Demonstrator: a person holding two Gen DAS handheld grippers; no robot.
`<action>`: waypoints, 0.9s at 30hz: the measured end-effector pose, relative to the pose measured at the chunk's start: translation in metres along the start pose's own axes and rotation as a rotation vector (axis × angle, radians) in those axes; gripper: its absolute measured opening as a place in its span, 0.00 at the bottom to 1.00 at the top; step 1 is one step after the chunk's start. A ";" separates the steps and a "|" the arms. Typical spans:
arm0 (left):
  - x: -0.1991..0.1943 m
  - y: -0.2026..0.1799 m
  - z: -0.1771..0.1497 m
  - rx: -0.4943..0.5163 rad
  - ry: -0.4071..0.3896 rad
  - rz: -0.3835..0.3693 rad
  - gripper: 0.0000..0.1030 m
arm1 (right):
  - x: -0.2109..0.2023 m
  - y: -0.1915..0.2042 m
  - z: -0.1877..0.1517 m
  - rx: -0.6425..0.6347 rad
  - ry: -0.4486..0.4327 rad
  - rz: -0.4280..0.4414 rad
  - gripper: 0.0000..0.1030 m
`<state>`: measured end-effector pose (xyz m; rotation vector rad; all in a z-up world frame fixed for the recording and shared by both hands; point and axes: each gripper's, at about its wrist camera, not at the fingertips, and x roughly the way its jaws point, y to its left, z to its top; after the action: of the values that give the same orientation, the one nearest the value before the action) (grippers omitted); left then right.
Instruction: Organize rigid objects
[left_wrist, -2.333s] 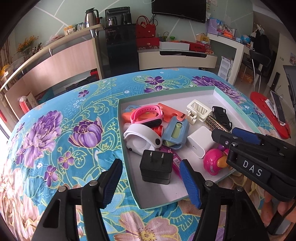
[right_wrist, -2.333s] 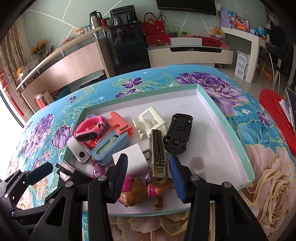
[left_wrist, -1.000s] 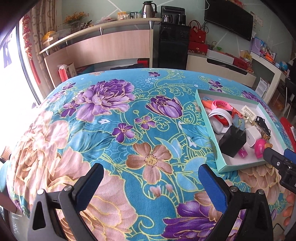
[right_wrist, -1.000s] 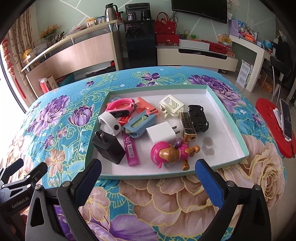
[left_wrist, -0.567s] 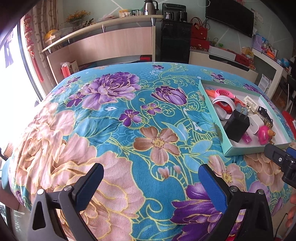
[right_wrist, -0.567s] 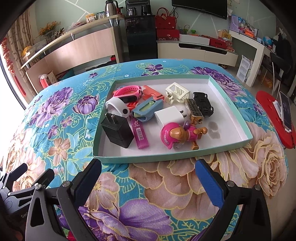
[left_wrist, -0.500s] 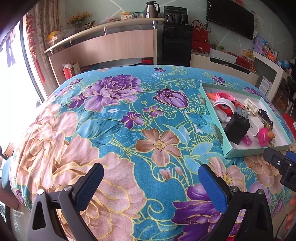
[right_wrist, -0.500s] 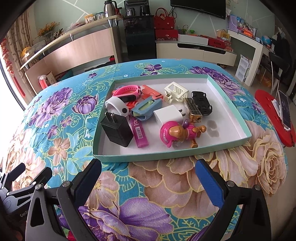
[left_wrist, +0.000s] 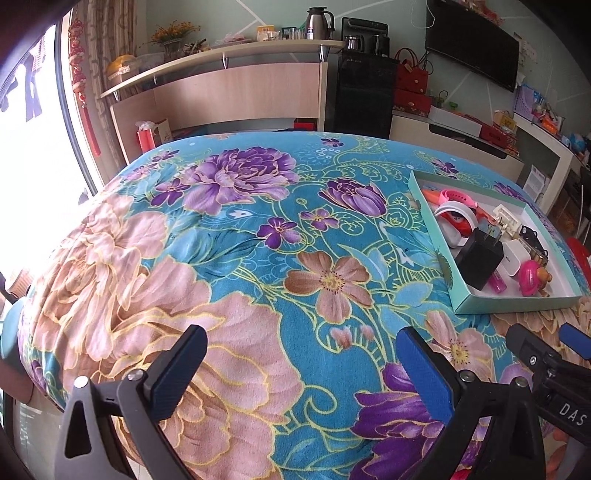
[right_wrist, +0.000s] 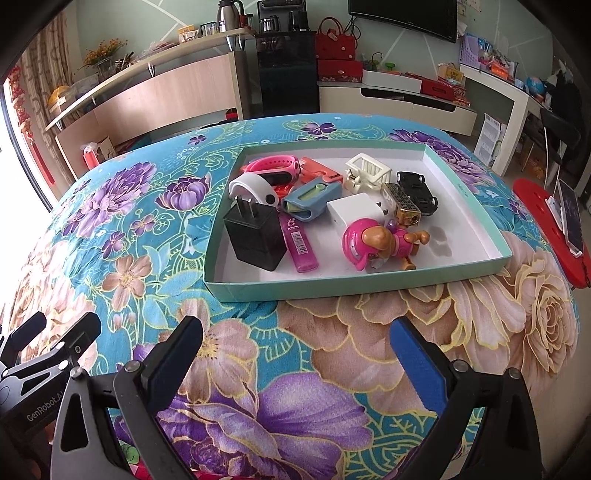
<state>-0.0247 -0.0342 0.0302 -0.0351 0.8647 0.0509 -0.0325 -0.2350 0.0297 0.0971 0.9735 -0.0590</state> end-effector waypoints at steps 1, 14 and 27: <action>0.000 0.002 0.000 -0.008 -0.001 0.010 1.00 | 0.004 0.002 -0.002 -0.003 0.015 0.001 0.98; 0.009 0.007 -0.005 -0.028 0.061 0.032 1.00 | 0.005 -0.010 -0.006 0.059 0.021 0.015 0.98; 0.011 0.003 -0.008 0.005 0.082 0.059 1.00 | -0.003 -0.003 -0.006 0.025 -0.021 -0.008 0.98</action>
<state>-0.0245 -0.0311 0.0166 -0.0071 0.9474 0.1033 -0.0396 -0.2376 0.0283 0.1149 0.9521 -0.0793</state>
